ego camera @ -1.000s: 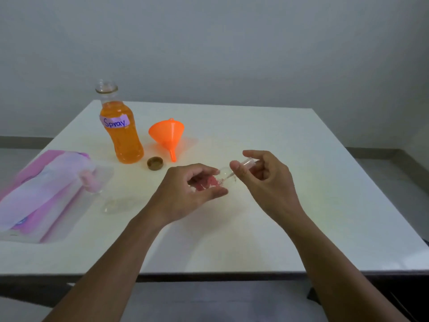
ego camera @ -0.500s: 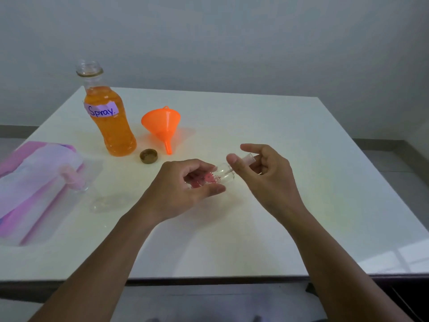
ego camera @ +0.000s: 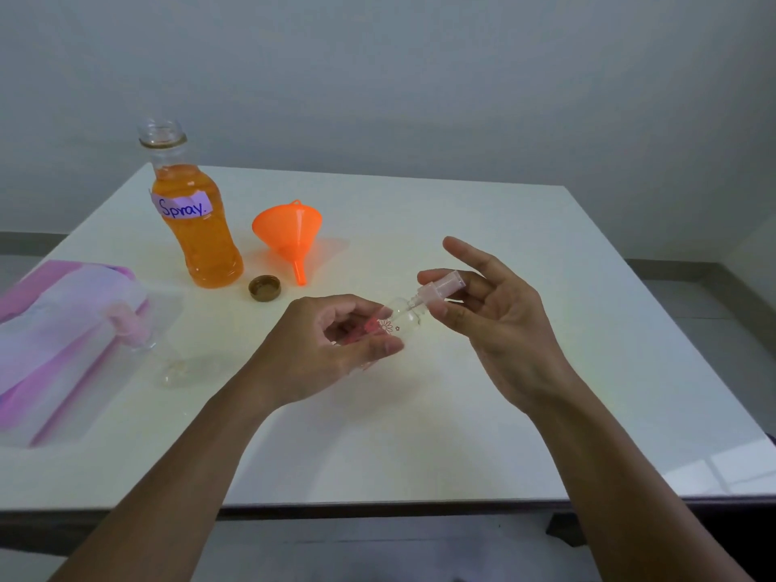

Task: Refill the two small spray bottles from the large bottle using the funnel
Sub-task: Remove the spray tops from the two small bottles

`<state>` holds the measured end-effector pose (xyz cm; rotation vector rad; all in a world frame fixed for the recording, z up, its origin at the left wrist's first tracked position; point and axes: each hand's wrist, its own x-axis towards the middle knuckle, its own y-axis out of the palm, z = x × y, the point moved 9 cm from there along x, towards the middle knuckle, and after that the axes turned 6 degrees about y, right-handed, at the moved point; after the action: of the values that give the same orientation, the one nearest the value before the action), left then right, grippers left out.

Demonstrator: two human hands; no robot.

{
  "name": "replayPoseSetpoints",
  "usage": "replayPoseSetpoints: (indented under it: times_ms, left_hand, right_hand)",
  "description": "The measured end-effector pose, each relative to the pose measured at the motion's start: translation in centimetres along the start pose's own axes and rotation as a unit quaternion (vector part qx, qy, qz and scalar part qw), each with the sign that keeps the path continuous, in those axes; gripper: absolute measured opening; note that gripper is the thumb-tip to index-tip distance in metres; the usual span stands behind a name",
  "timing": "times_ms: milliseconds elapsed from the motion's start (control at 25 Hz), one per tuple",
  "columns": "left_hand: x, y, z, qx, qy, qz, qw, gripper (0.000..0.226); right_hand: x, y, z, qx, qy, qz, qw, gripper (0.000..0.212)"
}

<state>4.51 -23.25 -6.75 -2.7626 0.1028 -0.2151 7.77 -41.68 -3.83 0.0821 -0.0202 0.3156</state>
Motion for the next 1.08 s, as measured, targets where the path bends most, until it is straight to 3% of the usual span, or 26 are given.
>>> replayPoseSetpoints:
  times_ms: [80, 200, 320, 480, 760, 1080]
  left_hand:
    - [-0.1, 0.1, -0.1, -0.009, -0.001, 0.003, 1.000, 0.044]
    - [0.0, 0.0, 0.1, -0.015, 0.003, -0.001, 1.000, 0.041]
    - [-0.1, 0.8, 0.2, -0.035, 0.002, 0.004, 0.999, 0.042]
    - [0.5, 2.9, -0.8, -0.032, 0.027, -0.013, 0.999, 0.039]
    - [4.6, 13.0, -2.9, -0.129, 0.042, 0.010, 0.991, 0.038]
    - [7.8, 17.0, -2.2, -0.143, 0.044, -0.008, 0.989, 0.041]
  right_hand:
    - [0.1, -0.7, 0.4, 0.019, -0.010, -0.017, 1.000, 0.065]
    - [-0.1, -4.1, 2.2, 0.143, -0.032, -0.085, 0.986, 0.069]
    - [-1.2, -8.8, 3.3, 0.218, -0.046, -0.153, 0.963, 0.058]
    - [-2.5, -13.8, 2.2, 0.115, 0.000, -0.201, 0.973, 0.027]
    - [-2.2, -19.3, -2.0, -0.111, 0.144, -0.191, 0.965, 0.023]
    - [-0.2, -22.1, -4.1, -0.183, 0.190, -0.221, 0.939, 0.014]
